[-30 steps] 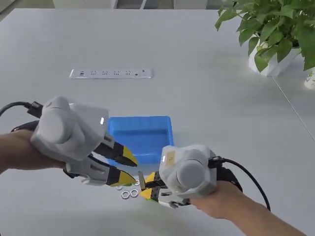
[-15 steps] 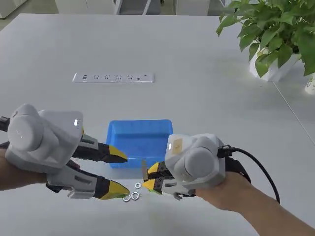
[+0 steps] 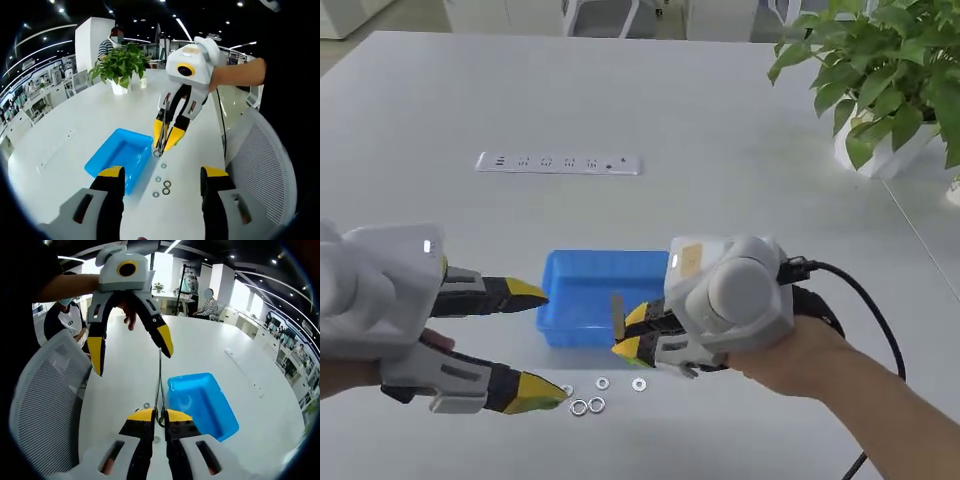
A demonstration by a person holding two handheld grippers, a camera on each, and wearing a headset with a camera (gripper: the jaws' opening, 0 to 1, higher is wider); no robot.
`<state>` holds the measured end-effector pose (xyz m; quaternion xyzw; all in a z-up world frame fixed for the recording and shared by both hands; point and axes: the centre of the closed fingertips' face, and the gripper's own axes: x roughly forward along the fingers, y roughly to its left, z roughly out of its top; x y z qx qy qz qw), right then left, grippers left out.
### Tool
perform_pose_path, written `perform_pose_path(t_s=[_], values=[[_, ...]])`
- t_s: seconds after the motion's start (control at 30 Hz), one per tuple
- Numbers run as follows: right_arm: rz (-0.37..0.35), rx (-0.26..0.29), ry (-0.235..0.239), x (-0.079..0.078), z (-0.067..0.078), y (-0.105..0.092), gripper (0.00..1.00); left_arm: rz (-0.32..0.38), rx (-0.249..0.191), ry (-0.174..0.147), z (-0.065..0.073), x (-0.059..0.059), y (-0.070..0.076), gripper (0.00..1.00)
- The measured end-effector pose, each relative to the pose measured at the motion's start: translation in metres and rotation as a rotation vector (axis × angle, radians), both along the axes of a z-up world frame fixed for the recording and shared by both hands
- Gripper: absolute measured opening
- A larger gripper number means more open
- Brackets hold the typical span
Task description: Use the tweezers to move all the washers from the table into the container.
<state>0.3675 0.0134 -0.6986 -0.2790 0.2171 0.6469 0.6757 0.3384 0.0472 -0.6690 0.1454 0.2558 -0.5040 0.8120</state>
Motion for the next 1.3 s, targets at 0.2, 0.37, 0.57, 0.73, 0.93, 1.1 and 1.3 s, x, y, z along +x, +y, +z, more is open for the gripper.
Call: perform_pose_path(t_s=[0.2,0.37,0.57,0.73,0.93,1.1,1.3], values=[[-0.001,0.018,-0.002,0.013,0.014,0.002,0.08,0.050,-0.032,-0.008,0.001,-0.001,0.009,0.71],[0.015,0.020,-0.019,0.028,0.022,0.005,0.08,0.088,-0.059,-0.007,0.002,-0.002,0.015,0.77],[0.023,0.019,-0.044,0.047,0.026,0.008,0.08,0.114,-0.059,-0.001,-0.003,-0.006,0.021,0.82],[0.029,0.027,-0.062,0.061,0.026,0.012,0.08,0.134,-0.069,-0.004,-0.003,-0.006,0.023,0.90],[0.042,0.027,-0.077,0.077,0.022,0.019,0.08,0.160,-0.088,-0.017,0.000,-0.004,0.026,0.99],[0.058,0.018,-0.084,0.088,0.011,0.023,0.08,0.166,-0.091,-0.023,0.002,-0.003,0.026,0.99],[0.066,0.026,-0.075,0.098,-0.002,0.025,0.08,0.173,-0.091,-0.018,0.001,-0.003,0.028,0.99]])
